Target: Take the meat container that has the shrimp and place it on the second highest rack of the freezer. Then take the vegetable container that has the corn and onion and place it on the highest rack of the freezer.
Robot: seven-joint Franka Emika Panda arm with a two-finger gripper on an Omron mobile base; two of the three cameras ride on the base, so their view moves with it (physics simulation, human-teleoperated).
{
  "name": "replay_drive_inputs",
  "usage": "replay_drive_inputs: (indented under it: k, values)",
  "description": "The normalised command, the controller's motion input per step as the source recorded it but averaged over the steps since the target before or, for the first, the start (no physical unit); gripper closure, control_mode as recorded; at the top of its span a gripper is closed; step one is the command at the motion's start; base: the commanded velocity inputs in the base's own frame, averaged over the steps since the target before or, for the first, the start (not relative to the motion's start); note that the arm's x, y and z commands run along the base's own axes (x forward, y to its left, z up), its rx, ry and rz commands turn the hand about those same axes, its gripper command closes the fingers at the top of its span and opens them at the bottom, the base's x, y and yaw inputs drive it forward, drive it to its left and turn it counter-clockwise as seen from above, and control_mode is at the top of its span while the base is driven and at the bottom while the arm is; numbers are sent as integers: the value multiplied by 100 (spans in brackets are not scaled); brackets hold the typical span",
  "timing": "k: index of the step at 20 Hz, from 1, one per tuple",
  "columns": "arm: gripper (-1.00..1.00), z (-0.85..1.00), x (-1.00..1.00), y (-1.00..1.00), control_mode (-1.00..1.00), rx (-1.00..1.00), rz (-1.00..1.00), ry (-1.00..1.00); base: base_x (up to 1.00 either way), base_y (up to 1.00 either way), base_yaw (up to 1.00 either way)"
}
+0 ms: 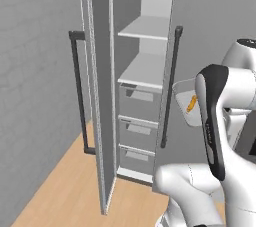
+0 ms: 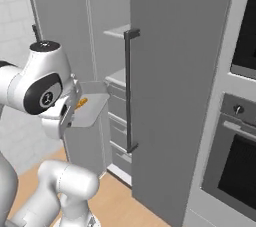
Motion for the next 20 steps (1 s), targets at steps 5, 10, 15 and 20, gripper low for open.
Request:
replay_drive_inputs:
  k: [5,10,15,20]
  values:
    - [100,0,0,0,100,0,0,0,97,13,14]
    - [100,0,0,0,100,0,0,0,71,-19,1]
    - [100,0,0,0,100,0,0,0,35,-9,5]
    - [100,-11,3,12,-100,-1,0,-2,10,5,4]
